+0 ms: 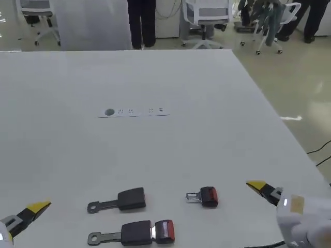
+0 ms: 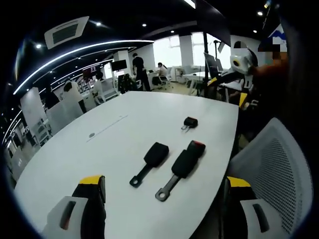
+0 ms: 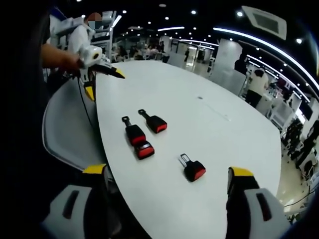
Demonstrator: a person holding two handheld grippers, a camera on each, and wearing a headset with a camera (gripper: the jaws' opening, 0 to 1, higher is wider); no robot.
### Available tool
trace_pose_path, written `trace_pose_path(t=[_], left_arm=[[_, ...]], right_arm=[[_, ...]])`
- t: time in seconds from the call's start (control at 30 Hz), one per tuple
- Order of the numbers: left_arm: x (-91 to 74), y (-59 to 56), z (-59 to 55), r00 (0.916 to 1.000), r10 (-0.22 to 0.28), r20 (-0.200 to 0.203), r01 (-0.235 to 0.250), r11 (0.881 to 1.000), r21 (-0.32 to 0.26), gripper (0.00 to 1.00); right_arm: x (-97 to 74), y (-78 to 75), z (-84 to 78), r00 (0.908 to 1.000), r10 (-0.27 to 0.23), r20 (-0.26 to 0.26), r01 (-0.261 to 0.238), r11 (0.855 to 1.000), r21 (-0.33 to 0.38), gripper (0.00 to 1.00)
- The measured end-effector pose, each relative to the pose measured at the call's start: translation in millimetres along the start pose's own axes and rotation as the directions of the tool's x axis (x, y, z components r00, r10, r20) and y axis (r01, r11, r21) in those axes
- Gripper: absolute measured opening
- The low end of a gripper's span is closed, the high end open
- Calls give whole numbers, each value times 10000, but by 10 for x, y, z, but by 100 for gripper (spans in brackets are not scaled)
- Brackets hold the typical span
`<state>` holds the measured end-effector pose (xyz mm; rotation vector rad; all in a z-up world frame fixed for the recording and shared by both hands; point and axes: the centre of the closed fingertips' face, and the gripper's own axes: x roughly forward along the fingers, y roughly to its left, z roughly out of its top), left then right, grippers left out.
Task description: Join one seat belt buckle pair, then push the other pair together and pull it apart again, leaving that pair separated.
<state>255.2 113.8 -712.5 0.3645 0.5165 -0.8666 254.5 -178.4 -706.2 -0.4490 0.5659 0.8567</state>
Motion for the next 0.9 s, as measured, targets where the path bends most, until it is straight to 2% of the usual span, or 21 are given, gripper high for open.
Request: trace_pose_path(t=[0.1,0.27,0.37,0.43,0.5,0.57,0.7,0.77,0.83,0.9], left_arm=[[19,-40,35,10000,33,6,-33,10000,57,100],[64,-127,-52,9992,-237,-323,242,9996,140,100],[74,-137,-39,9993,-218,-298,220,9997,67,100],[75,-144,-8,9997,-147,-208,147,9999,14,100],[65,-110,36,9999,166,-48,-166,9998,124,100],[59,-99,54,9996,257,92,-256,9997,-61,100],[64,-106,-5,9997,250,-72,-250,9997,9,100],[51,-102,-9,9995,303,-61,-303,9995,-18,100],[39,-109,-10,9995,319,-25,-319,9994,-103,100],[42,-121,-38,9995,280,-131,-281,9996,-8,100]], right_arm=[[3,7,2,9999,-116,78,115,9998,148,100],[7,-15,-26,9995,-312,84,309,9989,347,100],[-7,-41,-39,9988,-476,82,473,9982,377,100],[-63,-175,-72,9935,-1132,117,1120,9909,741,100],[-107,-231,-79,9911,-1301,263,1256,9832,1323,100],[-143,-261,-94,9900,-1391,217,1348,9810,1395,100],[-218,-331,-186,9837,-1798,63,1770,9738,1430,100],[-239,-329,-231,9825,-1860,108,1792,9594,2177,100],[-244,-316,-262,9825,-1856,122,1780,9572,2281,100],[-214,-262,-285,9845,-1755,34,1706,9612,2167,100]])
